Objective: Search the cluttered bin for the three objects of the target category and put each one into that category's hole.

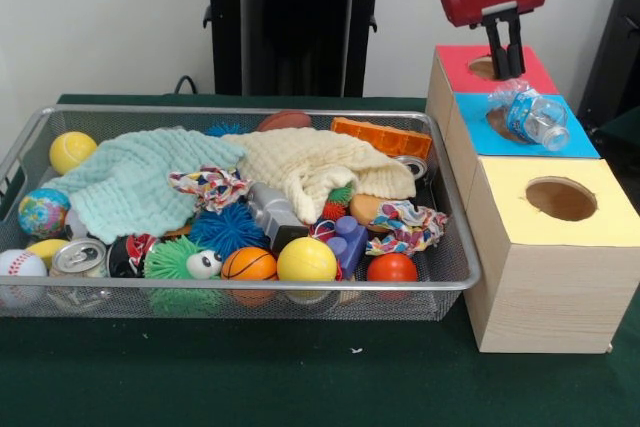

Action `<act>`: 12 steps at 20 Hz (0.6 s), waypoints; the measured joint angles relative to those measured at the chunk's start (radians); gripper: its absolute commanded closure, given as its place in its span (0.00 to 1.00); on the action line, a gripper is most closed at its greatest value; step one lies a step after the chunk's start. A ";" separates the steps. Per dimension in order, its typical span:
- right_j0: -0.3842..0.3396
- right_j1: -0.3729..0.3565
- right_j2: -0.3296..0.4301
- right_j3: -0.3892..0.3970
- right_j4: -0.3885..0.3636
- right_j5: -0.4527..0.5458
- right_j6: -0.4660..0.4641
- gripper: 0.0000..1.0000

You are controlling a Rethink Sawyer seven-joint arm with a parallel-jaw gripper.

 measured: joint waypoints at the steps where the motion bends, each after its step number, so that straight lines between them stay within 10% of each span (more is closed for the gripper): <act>1: -0.001 0.001 0.003 0.000 0.000 0.000 0.000 1.00; 12: -0.012 0.027 0.004 0.000 0.000 0.000 0.000 1.00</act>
